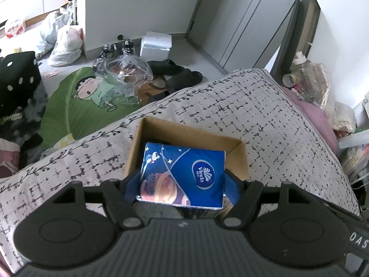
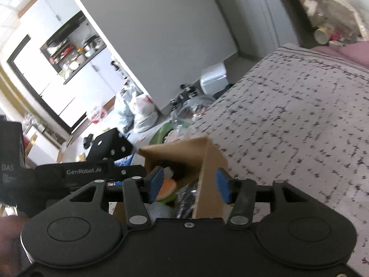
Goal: Organize soft objects
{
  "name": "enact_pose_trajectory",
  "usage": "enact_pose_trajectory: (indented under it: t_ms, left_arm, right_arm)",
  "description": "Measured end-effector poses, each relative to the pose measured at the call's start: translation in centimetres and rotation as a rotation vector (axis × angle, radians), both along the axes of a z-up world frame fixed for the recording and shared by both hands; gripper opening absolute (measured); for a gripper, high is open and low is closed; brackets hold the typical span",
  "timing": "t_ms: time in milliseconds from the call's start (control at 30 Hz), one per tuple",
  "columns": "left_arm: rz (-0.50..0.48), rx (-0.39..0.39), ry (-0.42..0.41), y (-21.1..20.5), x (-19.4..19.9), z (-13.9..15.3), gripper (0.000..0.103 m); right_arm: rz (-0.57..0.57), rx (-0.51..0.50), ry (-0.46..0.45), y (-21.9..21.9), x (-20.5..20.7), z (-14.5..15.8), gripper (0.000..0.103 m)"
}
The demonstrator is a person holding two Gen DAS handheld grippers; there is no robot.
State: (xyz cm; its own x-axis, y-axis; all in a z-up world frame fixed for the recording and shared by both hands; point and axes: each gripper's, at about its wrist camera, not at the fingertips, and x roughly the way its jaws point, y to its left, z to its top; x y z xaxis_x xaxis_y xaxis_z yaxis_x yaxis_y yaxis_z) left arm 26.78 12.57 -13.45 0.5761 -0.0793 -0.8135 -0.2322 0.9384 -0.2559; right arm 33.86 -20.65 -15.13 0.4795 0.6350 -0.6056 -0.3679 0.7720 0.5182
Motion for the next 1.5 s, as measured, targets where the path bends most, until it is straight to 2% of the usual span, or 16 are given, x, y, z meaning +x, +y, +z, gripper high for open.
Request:
enact_pose_trajectory:
  t_ms: [200,400,533,867,1167,1233,1400,1500]
  left_arm:
    - [-0.018,0.014,0.011,-1.4,1.7,-0.6,0.073]
    - [-0.041,0.037,0.031,-2.5,2.9,-1.5,0.073]
    - [-0.039,0.031,0.012,-3.0,2.9,-1.6,0.075]
    - [-0.022,0.064,0.025,-3.4,2.0,-0.9,0.076]
    - [-0.02,0.107,0.011,-3.9,-0.4,0.7,0.076]
    - [-0.025,0.115,0.002,-4.0,-1.3,1.2,0.077]
    - [-0.033,0.134,0.036,-4.2,-3.0,2.2,0.08]
    - [-0.019,0.146,0.027,-4.2,-4.1,3.1,0.081]
  right_arm:
    - [-0.055,-0.026,0.038,-1.5,1.0,-1.0,0.051]
    - [-0.05,-0.018,0.047,-1.8,1.1,-1.1,0.051]
    - [-0.036,-0.009,0.047,-2.0,1.1,-1.1,0.054]
    - [-0.017,-0.01,0.054,-2.0,0.6,-0.9,0.056]
    - [-0.01,-0.002,0.032,-2.7,-0.7,0.1,0.072]
    - [-0.01,0.0,0.031,-2.9,-1.2,0.2,0.079]
    - [-0.041,-0.001,0.006,-3.7,-2.4,1.1,0.081]
    - [-0.028,-0.002,-0.012,-4.2,-3.1,1.7,0.089]
